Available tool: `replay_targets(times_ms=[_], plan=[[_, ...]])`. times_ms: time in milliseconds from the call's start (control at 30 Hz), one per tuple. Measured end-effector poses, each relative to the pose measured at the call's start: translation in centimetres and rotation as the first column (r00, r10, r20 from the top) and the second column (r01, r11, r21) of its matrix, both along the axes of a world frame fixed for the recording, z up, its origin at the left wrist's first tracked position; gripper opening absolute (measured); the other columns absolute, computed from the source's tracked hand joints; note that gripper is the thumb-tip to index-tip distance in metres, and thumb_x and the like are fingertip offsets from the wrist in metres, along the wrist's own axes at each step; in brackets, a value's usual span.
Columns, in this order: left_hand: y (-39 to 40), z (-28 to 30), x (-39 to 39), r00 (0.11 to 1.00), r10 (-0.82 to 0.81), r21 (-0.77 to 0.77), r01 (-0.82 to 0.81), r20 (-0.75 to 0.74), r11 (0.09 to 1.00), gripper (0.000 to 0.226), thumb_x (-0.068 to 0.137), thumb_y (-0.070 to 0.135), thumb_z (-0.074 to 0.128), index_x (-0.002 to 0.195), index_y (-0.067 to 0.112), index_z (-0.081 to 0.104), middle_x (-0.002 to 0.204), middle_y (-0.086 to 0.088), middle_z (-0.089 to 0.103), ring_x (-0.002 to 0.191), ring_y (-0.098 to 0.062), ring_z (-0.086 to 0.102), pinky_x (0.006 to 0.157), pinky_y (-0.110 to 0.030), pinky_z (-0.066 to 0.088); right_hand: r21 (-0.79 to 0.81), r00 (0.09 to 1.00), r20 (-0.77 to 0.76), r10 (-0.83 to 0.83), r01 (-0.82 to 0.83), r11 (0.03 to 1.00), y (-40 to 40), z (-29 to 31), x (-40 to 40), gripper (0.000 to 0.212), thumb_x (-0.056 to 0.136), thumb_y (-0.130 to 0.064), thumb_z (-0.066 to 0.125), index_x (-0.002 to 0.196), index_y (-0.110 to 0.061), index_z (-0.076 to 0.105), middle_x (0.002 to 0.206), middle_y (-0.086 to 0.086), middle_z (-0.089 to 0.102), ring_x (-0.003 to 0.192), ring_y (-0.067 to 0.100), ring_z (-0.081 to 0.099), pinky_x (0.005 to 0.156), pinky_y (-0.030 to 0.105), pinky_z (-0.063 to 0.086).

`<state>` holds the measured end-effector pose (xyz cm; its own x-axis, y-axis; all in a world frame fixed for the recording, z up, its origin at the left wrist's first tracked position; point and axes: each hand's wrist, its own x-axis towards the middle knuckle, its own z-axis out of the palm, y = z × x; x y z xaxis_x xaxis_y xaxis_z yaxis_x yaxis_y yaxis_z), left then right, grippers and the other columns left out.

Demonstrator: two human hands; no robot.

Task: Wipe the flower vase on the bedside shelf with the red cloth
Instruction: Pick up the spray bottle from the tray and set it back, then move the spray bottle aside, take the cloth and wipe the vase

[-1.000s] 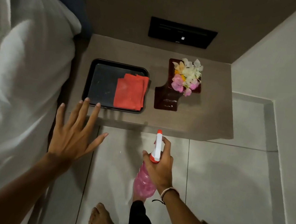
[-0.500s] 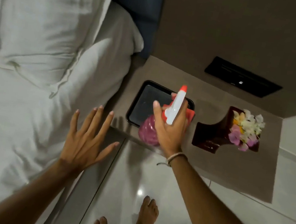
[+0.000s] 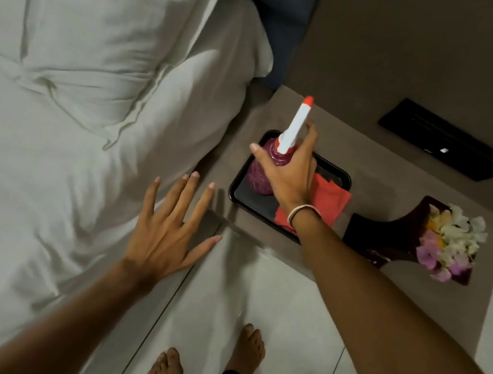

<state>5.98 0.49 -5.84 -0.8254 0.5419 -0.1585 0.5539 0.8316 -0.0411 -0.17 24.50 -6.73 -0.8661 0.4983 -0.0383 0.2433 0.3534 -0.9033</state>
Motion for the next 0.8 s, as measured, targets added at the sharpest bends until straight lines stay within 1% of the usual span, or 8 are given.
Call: replay_targets(times_ms=[67, 133, 200, 267, 367, 567, 700, 800], plan=[[1.0, 0.1, 0.3, 0.998, -0.022, 0.011, 0.021, 0.055, 1.000, 0.087, 0.094, 0.071, 0.026, 0.159, 0.014, 0.029, 0.159, -0.024, 0.041, 0.146, -0.037, 0.044, 0.122, -0.063, 0.028, -0.033, 0.999, 0.050, 0.015, -0.013, 0.999, 0.7, -0.5, 2.9, 0.113, 0.066, -0.044, 0.092, 0.152, -0.027, 0.021, 0.125, -0.002, 0.064, 0.120, 0.020, 0.059, 0.099, 0.031, 0.047], [2.6, 0.2, 0.9, 0.987, -0.089, 0.047, 0.084, 0.131, 0.995, 0.083, 0.094, 0.066, 0.031, 0.152, 0.007, 0.044, 0.149, -0.027, 0.053, 0.137, -0.040, 0.055, 0.116, -0.058, 0.040, -0.032, 0.996, 0.085, -0.001, 0.003, 0.999, 1.0, -1.2, 6.8, 0.114, 0.069, -0.039, 0.092, 0.154, -0.025, 0.019, 0.143, 0.007, 0.054, 0.130, 0.018, 0.052, 0.102, 0.027, 0.043], [4.9, -0.1, 1.4, 0.961, -0.164, 0.102, 0.144, 0.221, 0.984, 0.077, 0.095, 0.060, 0.034, 0.143, 0.004, 0.055, 0.143, -0.025, 0.060, 0.130, -0.038, 0.061, 0.109, -0.053, 0.049, 0.019, 0.992, 0.102, -0.074, 0.072, 0.997, 1.1, -2.1, 11.0, 0.101, 0.076, -0.036, 0.088, 0.152, -0.024, 0.024, 0.144, 0.008, 0.052, 0.124, 0.007, 0.052, 0.100, 0.014, 0.043], [7.8, -0.5, 1.5, 0.930, -0.188, 0.189, 0.132, 0.317, 0.973, 0.067, 0.100, 0.053, 0.036, 0.146, 0.006, 0.051, 0.147, -0.019, 0.057, 0.133, -0.034, 0.058, 0.110, -0.045, 0.049, 0.012, 0.980, 0.095, -0.177, 0.177, 0.984, 1.4, -2.6, 14.9, 0.081, 0.085, -0.029, 0.081, 0.148, -0.026, 0.031, 0.137, 0.005, 0.055, 0.116, -0.002, 0.053, 0.094, 0.007, 0.044], [11.7, -1.5, 0.9, 0.869, -0.106, 0.300, -0.050, 0.484, 0.953, 0.052, 0.105, 0.039, 0.039, 0.150, 0.013, 0.040, 0.147, -0.012, 0.048, 0.129, -0.031, 0.055, 0.108, -0.043, 0.049, -0.024, 0.958, 0.120, -0.261, 0.266, 0.964, 1.4, -3.1, 18.8, 0.062, 0.093, -0.021, 0.072, 0.144, -0.025, 0.037, 0.135, 0.001, 0.057, 0.122, 0.010, 0.056, 0.100, 0.026, 0.049], [18.5, -2.8, -0.7, 0.755, 0.137, 0.273, -0.391, 0.641, 0.879, 0.045, 0.104, 0.025, 0.043, 0.148, 0.011, 0.039, 0.146, -0.020, 0.048, 0.125, -0.040, 0.056, 0.105, -0.052, 0.048, -0.095, 0.873, 0.321, -0.368, 0.416, 0.904, 1.4, -4.1, 24.9, 0.051, 0.095, -0.031, 0.068, 0.138, -0.029, 0.040, 0.135, 0.000, 0.060, 0.120, 0.018, 0.058, 0.103, 0.039, 0.051], [21.6, -4.1, -1.2, 0.652, 0.310, 0.195, -0.582, 0.692, 0.789, 0.044, 0.099, 0.020, 0.056, 0.137, 0.003, 0.044, 0.139, -0.025, 0.054, 0.125, -0.042, 0.056, 0.107, -0.049, 0.047, -0.084, 0.845, 0.361, -0.394, 0.450, 0.889, 1.8, -4.9, 28.0, 0.044, 0.096, -0.024, 0.067, 0.129, -0.035, 0.040, 0.131, 0.001, 0.060, 0.116, 0.020, 0.059, 0.098, 0.030, 0.051], [23.0, -5.2, -1.7, 0.579, 0.425, 0.179, -0.713, 0.696, 0.678, 0.054, 0.092, 0.023, 0.069, 0.137, 0.002, 0.048, 0.142, -0.023, 0.054, 0.131, -0.039, 0.052, 0.112, -0.045, 0.043, -0.098, 0.816, 0.398, -0.420, 0.493, 0.865, 2.2, -5.2, 29.5, 0.042, 0.098, -0.025, 0.066, 0.134, -0.026, 0.044, 0.123, 0.002, 0.063, 0.110, 0.022, 0.061, 0.088, 0.021, 0.051]])
